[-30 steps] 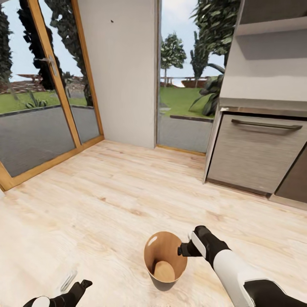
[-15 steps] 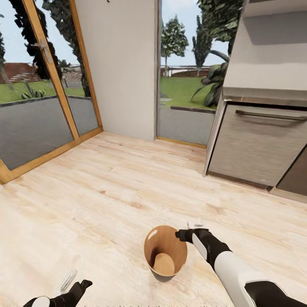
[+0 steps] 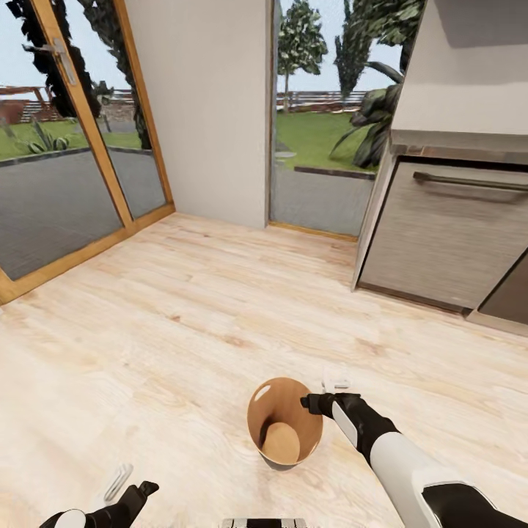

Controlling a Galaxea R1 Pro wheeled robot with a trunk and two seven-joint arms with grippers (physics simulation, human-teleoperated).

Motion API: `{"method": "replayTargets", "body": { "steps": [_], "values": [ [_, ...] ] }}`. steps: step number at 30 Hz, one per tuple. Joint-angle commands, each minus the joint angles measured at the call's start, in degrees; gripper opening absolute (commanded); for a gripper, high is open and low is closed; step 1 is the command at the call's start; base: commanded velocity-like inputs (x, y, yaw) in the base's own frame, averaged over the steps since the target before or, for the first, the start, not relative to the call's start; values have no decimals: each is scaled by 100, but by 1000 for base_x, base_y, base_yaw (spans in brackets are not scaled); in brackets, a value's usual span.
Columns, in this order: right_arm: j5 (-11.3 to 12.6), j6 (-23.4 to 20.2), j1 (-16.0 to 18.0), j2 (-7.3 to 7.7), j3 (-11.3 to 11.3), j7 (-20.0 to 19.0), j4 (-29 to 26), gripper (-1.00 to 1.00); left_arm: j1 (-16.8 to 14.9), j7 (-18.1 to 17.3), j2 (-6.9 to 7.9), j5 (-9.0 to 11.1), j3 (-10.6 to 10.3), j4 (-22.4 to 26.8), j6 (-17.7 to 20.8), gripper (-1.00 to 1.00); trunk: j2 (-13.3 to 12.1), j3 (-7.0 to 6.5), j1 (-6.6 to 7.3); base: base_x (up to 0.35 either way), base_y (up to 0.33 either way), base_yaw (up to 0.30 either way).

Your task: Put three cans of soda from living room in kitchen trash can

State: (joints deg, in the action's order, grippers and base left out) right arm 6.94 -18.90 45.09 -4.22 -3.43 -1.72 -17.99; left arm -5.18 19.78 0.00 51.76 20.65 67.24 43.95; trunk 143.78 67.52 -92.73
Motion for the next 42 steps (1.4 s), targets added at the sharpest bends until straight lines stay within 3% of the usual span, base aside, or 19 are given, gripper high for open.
{"method": "replayTargets", "body": {
  "steps": [1,9,12,13,24,34,40,41,42],
  "values": [
    [0,0,0,0,0,1,-1,100,0,0,0,1,0,0,0,100,2,23,-2,0,0,0],
    [0,-8,0,0,0,-2,-1,100,0,0,0,1,0,0,0,100,12,200,-23,0,0,0],
    [-3,-33,0,-5,0,-2,3,100,0,0,-3,2,0,0,0,100,12,200,-23,0,0,0],
    [-10,-45,0,-8,0,0,4,-100,0,0,-5,5,0,0,0,100,12,200,-23,0,0,0],
    [-26,-86,0,-17,0,-3,6,-100,4,8,33,-32,-28,-11,-9,100,12,200,-23,0,0,0],
    [-13,-124,0,-9,0,6,-45,-100,9,17,26,-34,-58,-17,-85,100,-1,-21,3,0,0,0],
    [-39,-537,-27,6,-54,-49,-388,-100,16,24,26,-36,-58,-54,-160,100,-9,-154,18,0,0,0],
    [-48,-1991,-327,10,-67,-74,-1682,-100,16,26,35,-43,-53,-98,-241,100,-10,-177,21,0,0,0],
    [-47,-2021,-358,10,-68,-74,-1742,-100,17,26,35,-43,-53,-97,-257,100,-12,-199,24,0,0,0]
  ]
}}
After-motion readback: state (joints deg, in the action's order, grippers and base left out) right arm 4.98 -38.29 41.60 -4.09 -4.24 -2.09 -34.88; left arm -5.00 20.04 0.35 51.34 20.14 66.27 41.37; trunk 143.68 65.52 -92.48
